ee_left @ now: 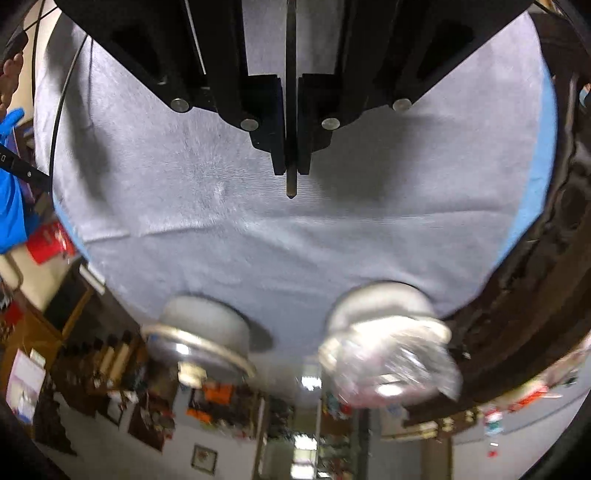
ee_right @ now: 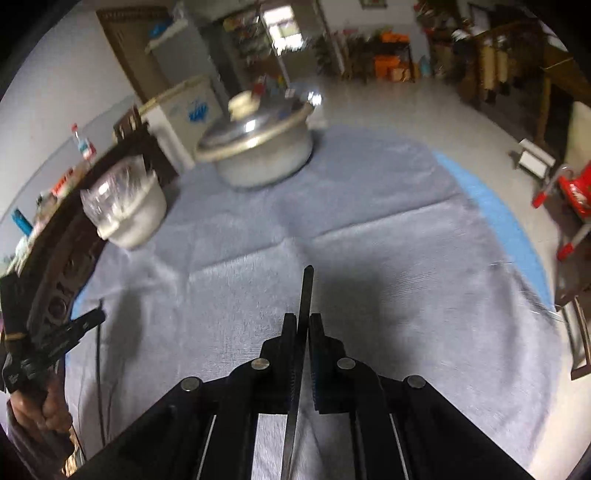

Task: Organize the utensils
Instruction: 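Grasp the other chopstick with the left tool while the right tool holds its chopstick, then lift both chopsticks and carry them toward the utensil holder with both tools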

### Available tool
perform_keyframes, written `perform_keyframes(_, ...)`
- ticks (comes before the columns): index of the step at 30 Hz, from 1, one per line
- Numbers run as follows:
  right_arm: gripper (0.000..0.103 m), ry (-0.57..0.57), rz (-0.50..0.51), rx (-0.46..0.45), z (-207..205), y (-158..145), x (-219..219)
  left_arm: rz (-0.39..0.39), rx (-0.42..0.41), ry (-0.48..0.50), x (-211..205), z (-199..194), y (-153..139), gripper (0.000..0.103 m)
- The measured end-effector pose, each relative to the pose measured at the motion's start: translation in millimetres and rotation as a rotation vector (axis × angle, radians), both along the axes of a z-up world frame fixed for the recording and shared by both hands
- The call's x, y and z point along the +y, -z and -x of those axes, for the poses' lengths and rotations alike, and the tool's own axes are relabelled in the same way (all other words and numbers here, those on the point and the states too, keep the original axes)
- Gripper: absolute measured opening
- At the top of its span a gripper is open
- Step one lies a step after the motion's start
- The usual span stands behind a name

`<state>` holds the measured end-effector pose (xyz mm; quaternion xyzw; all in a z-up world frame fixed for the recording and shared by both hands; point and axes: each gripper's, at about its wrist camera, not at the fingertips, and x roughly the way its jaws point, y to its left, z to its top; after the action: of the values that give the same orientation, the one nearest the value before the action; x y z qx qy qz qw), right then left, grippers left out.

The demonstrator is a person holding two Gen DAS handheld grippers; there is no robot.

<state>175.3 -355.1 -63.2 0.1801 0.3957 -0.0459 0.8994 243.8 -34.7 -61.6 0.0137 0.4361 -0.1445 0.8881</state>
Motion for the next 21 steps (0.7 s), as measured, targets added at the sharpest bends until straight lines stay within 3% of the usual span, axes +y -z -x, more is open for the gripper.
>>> perform_keyframes(11, 0.007, 0.076, 0.088, -0.267, 99.7, -58.9, 35.2, 0.136, -0.234, -0.131, 51.7, 101.6, -61.1, 0.005)
perform_keyframes(21, 0.007, 0.115, 0.181, -0.441, 180.3, -96.0, 68.0, 0.324, -0.456, -0.162, 74.7, 191.1, -108.0, 0.005)
